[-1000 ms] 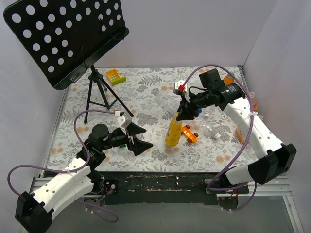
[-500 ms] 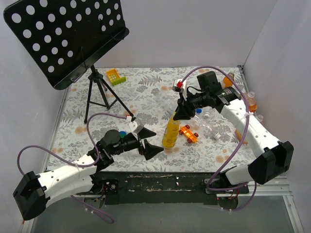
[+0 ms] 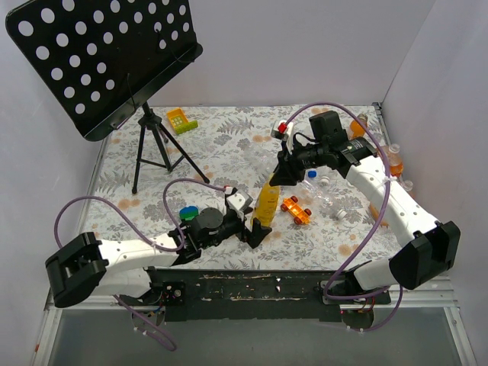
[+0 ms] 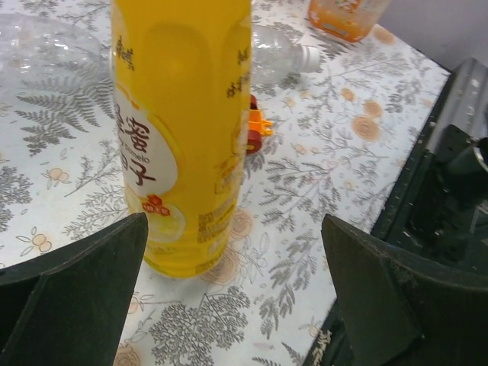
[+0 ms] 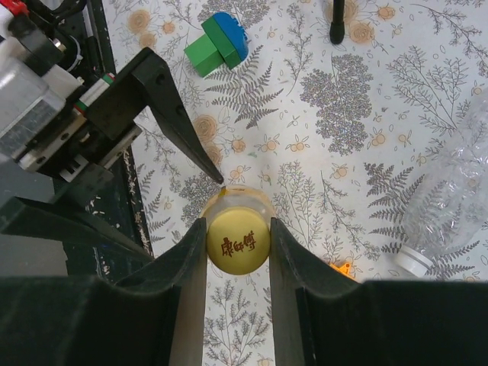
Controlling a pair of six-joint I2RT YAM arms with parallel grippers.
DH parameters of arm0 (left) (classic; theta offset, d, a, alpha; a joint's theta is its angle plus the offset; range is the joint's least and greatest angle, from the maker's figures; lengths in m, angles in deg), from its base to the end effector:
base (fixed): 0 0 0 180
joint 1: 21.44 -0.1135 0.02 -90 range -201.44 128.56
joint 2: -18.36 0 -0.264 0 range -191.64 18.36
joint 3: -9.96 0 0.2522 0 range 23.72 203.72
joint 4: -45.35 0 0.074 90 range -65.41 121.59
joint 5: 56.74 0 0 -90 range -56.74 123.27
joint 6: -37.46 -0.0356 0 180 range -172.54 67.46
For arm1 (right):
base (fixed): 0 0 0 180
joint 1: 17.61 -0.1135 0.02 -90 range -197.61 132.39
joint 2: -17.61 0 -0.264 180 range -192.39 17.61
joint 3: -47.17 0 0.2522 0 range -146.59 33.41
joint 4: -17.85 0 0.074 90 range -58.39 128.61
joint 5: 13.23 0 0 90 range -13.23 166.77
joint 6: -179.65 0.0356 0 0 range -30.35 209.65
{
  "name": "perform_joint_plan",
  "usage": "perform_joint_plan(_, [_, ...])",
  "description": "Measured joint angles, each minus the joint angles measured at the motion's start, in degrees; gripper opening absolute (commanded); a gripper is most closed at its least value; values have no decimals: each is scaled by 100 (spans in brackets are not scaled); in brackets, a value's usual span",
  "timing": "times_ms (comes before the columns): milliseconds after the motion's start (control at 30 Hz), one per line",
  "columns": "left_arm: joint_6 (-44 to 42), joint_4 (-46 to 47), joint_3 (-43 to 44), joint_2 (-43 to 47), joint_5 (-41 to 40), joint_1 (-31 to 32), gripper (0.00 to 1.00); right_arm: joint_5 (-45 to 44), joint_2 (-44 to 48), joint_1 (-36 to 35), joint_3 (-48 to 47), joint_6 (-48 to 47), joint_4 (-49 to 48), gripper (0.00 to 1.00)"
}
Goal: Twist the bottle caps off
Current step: Pick up the plastic bottle at the center of the board.
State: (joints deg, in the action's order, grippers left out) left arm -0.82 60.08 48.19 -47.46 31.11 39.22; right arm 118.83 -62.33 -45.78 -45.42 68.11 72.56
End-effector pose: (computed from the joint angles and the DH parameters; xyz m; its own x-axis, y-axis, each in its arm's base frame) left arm 0.1198 -0.2105 0.2131 -0.7373 -0.2892 -0.6105 0.4429 0.4754 -0.7601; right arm 0.2484 0.1601 0.3614 -0.2596 -0.4483 -0.8554 -0.9507 0.2743 0.1448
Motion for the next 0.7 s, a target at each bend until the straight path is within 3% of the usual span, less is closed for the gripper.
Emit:
perform_joint_plan(233, [-315, 369, 376, -901, -745, 57, 98, 87, 0, 0, 2, 68, -55, 1])
perform_joint_plan(467, [-461, 501, 664, -1502, -960, 59, 98, 199, 0, 0, 74, 98, -87, 1])
perform_joint_plan(700, [-520, 518, 721, -1692, -1008, 59, 85, 229, 0, 0, 107, 153, -87, 1])
